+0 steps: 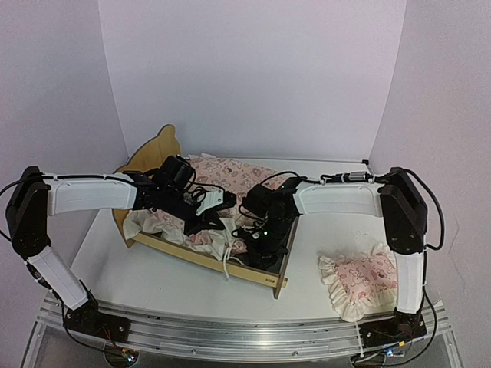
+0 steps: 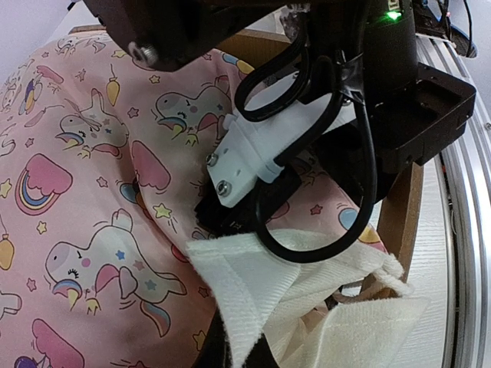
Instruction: Set up the pet bed
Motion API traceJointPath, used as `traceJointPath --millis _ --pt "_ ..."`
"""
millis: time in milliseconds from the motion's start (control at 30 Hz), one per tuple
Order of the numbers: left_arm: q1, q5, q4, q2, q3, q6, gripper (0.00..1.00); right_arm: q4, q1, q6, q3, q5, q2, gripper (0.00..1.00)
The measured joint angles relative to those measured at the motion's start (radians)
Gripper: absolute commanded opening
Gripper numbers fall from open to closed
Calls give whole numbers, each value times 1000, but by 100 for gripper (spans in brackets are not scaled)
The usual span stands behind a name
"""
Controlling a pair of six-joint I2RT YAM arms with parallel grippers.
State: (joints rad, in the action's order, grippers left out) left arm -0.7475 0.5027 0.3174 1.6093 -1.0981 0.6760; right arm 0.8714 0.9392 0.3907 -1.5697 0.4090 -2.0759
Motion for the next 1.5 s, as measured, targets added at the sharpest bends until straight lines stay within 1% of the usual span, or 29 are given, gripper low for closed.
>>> traceJointPath --millis 67,133,267,433,567,700,900,967,1033,1167,1233,1333,1400,1433,1500 --pt "0 0 1 0 0 1 3 -3 -3 0 2 11 -2 0" --pt "0 5 9 0 0 5 8 -5 -4 -1 6 6 -2 0" --pt "0 24 49 0 -3 22 25 15 2 -1 -7 -34 -9 2" --pt "0 72 147 0 -43 67 39 36 15 -19 -32 -92 -17 10" --pt "0 100 199 -7 -73 105 45 54 21 -48 -57 -139 -6 15" --pt "-1 123 250 -14 -100 139 46 81 23 -72 -74 -190 56 20" --pt "-46 115 323 -29 -113 190 43 107 2 -65 -68 -244 207 26" --pt "-73 101 346 -32 -112 198 43 113 -5 -53 -52 -263 259 31" --pt "-92 87 356 -32 -109 207 43 121 -10 -31 -29 -283 304 40" --pt "-99 26 362 -27 -93 214 45 122 -15 37 60 -340 378 55" --pt "-103 -6 360 -13 -91 214 45 128 -19 78 107 -376 404 58" --pt "-114 -39 343 15 -90 212 46 129 -29 161 172 -432 422 59" --pt "-121 -44 332 28 -90 210 46 127 -42 205 196 -458 420 57" --pt "-125 -44 329 32 -90 208 45 122 -50 224 202 -468 416 54" --pt "-132 -42 325 34 -90 201 44 98 -63 252 203 -481 402 44"
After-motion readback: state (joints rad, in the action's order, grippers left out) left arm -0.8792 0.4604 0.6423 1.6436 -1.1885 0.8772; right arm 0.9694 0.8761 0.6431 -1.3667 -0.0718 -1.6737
